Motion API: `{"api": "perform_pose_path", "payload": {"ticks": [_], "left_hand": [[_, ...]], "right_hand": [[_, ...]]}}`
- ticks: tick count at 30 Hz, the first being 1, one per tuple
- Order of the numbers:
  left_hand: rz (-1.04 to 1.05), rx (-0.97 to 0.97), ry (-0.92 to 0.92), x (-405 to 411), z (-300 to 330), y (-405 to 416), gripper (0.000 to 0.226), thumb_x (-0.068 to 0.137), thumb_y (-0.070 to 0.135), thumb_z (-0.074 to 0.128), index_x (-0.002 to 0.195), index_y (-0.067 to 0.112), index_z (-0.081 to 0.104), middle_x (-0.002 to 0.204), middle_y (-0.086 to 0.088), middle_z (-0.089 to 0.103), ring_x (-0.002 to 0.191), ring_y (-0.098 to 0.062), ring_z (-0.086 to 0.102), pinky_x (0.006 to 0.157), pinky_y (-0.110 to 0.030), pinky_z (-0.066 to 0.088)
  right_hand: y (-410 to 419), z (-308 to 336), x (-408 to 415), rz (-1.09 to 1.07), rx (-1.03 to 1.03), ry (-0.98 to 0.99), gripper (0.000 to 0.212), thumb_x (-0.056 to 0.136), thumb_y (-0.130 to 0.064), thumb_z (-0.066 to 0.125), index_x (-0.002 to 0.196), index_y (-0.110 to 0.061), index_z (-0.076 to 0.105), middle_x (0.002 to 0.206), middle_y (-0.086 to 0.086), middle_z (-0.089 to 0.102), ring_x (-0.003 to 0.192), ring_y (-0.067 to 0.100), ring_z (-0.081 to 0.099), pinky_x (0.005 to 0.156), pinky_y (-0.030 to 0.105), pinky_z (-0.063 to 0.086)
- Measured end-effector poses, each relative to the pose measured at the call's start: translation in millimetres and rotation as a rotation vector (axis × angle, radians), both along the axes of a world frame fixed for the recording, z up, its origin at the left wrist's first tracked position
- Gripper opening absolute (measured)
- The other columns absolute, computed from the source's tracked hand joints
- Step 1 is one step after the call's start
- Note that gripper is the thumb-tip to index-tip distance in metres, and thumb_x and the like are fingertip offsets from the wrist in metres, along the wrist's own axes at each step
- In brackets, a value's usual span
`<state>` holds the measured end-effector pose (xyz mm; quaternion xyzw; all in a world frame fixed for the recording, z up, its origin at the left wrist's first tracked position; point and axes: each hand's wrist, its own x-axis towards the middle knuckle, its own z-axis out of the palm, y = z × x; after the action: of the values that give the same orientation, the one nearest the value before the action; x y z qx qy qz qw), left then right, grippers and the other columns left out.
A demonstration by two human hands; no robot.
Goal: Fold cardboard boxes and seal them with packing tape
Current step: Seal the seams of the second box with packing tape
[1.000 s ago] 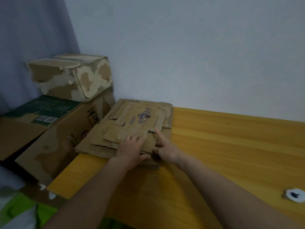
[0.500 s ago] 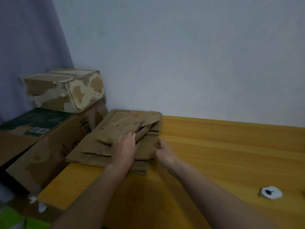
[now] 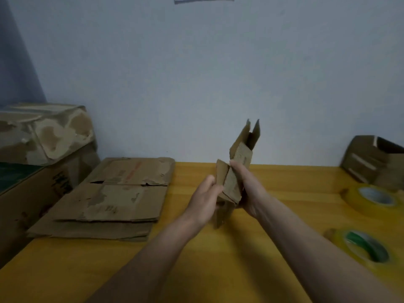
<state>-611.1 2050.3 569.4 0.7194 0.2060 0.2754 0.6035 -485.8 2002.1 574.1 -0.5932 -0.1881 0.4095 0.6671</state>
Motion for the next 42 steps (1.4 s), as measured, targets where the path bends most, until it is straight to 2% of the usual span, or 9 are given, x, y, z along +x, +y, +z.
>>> {"api": "perform_pose_path", "payload": {"ticks": [5,9,12,16,20,24,29,34,42], "left_hand": [[-0.173,-0.302,-0.035,26,-4,-21,0.053,0.082,0.025,0.048,0.125,-0.006,0.049,0.112,-0.026,0.061,0.103,-0.035,0.062,0.089,-0.049,0.052],[-0.103,-0.375,0.134,42,-1,-21,0.065,0.084,0.064,0.050,0.129,0.017,0.053,0.117,-0.015,0.067,0.104,-0.031,0.066,0.089,-0.052,0.055],[-0.077,-0.414,0.259,49,8,-17,0.065,0.088,0.070,0.044,0.117,0.014,0.063,0.101,-0.008,0.071,0.100,-0.030,0.067,0.090,-0.050,0.053],[-0.005,-0.429,0.381,54,21,-15,0.065,0.083,0.076,0.043,0.069,0.014,0.055,0.051,-0.002,0.049,0.055,-0.022,0.053,0.062,-0.031,0.048],[0.029,-0.454,0.373,59,18,-6,0.059,0.089,0.067,0.045,0.088,0.012,0.064,0.080,-0.009,0.064,0.079,-0.026,0.060,0.088,-0.046,0.055],[0.138,-0.466,0.380,53,14,1,0.060,0.097,0.058,0.040,0.109,0.006,0.068,0.108,-0.016,0.069,0.101,-0.032,0.066,0.095,-0.049,0.052],[0.181,-0.336,0.414,38,14,8,0.022,0.103,0.018,0.042,0.091,0.005,0.056,0.081,-0.014,0.061,0.071,-0.026,0.061,0.065,-0.037,0.056],[0.164,-0.174,0.457,19,35,25,0.018,0.101,0.007,0.042,0.114,0.000,0.052,0.105,-0.019,0.065,0.088,-0.030,0.069,0.080,-0.044,0.059],[0.025,-0.177,0.509,-1,46,22,0.012,0.097,-0.002,0.045,0.103,-0.005,0.055,0.081,-0.018,0.069,0.072,-0.029,0.070,0.069,-0.037,0.060]], "right_hand": [[-28,4,4,-0.041,0.004,-0.126,0.053,0.084,-0.033,0.066,0.127,-0.016,0.040,0.107,0.013,0.063,0.086,0.023,0.067,0.061,0.031,0.057],[-44,0,1,0.070,-0.052,-0.252,0.029,0.090,-0.034,0.058,0.106,-0.010,0.063,0.097,0.015,0.071,0.084,0.028,0.070,0.072,0.040,0.060],[-52,4,-3,0.106,-0.128,-0.321,0.037,0.093,-0.038,0.049,0.096,-0.009,0.071,0.089,0.011,0.074,0.081,0.024,0.071,0.070,0.035,0.058],[-56,6,-6,0.069,-0.237,-0.489,0.038,0.095,-0.025,0.043,0.064,-0.008,0.055,0.060,0.006,0.054,0.054,0.018,0.048,0.052,0.027,0.036],[-56,5,-7,0.197,-0.246,-0.546,0.021,0.089,-0.006,0.048,0.089,0.006,0.065,0.082,0.019,0.066,0.075,0.029,0.063,0.066,0.036,0.054],[-57,3,-10,0.196,-0.221,-0.517,0.020,0.089,-0.001,0.051,0.095,-0.008,0.069,0.095,0.012,0.071,0.086,0.026,0.067,0.067,0.029,0.056],[-65,9,-3,0.135,-0.295,-0.603,0.021,0.096,-0.005,0.043,0.097,-0.007,0.065,0.095,0.014,0.067,0.089,0.028,0.063,0.070,0.032,0.051],[-74,30,20,-0.056,-0.315,-0.648,0.026,0.094,0.003,0.037,0.079,-0.011,0.053,0.089,0.014,0.060,0.089,0.031,0.060,0.082,0.044,0.052],[-77,56,39,0.094,-0.518,-0.823,0.023,0.087,-0.002,0.038,0.105,-0.002,0.053,0.097,0.016,0.059,0.090,0.029,0.058,0.078,0.041,0.052]]}}
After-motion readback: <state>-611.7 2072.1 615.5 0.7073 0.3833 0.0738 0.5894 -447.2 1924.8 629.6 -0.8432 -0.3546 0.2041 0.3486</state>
